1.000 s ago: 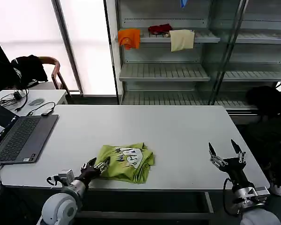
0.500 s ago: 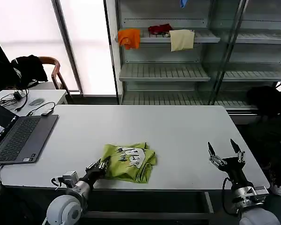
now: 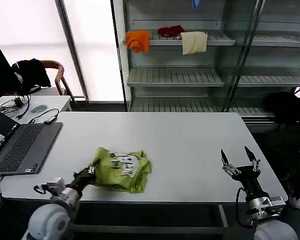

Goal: Fold and organize the clothes.

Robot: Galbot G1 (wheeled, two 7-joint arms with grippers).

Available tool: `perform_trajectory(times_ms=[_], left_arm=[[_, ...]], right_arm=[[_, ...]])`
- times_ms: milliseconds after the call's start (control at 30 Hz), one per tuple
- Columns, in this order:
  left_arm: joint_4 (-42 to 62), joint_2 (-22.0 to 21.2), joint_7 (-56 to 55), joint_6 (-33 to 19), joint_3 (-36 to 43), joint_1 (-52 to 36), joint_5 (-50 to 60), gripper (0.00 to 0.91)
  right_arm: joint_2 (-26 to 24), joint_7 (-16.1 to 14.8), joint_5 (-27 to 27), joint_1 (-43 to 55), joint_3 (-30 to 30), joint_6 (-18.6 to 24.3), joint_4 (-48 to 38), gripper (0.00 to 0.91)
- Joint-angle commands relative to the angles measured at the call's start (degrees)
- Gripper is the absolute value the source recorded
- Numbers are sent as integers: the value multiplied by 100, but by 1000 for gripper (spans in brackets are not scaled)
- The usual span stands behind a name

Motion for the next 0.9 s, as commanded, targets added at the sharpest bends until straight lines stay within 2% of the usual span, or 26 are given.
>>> perform_trajectory(times_ms=[33,67,167,267,367,400,500,567,633,733,900], left_arm=[[-282,1964,140,387,-2125,-226,-694,0],[-323,2203,217,409,-2215,-383,-666,0],[-599,2542,317,685,-2081,-968,-769,0],[-892,2509,592,737,-1520,-995,-185,0],[-848,2006,899,493,-97,-801,629,0],[-730,1716,1003,362,433,-704,1631,0],[287,913,1169,-249,1998,-575,2975,0],[976,377,1234,-702,2520,-539,3565,0],[1147,-29,1276,-968,2797,-540,3680,0],[784,-359,1206,-826,3037,-725,3437,0],[218,-222,825,-351,3115,-1277,2596,10]], right_arm=[[-3,6,0,112,-43,-18,0,907],[1,8,-5,119,-47,-24,4,907],[19,11,-26,114,-49,-33,15,907],[18,14,-26,77,-18,-31,33,907],[3,5,6,-15,83,0,40,907],[7,3,15,-46,97,15,38,907],[34,2,8,-98,114,45,30,907],[36,-9,-4,-163,114,66,44,907],[32,-14,-6,-212,125,81,38,907],[13,-13,-2,-226,143,93,-20,907],[12,-11,-19,-176,126,80,-24,907]])
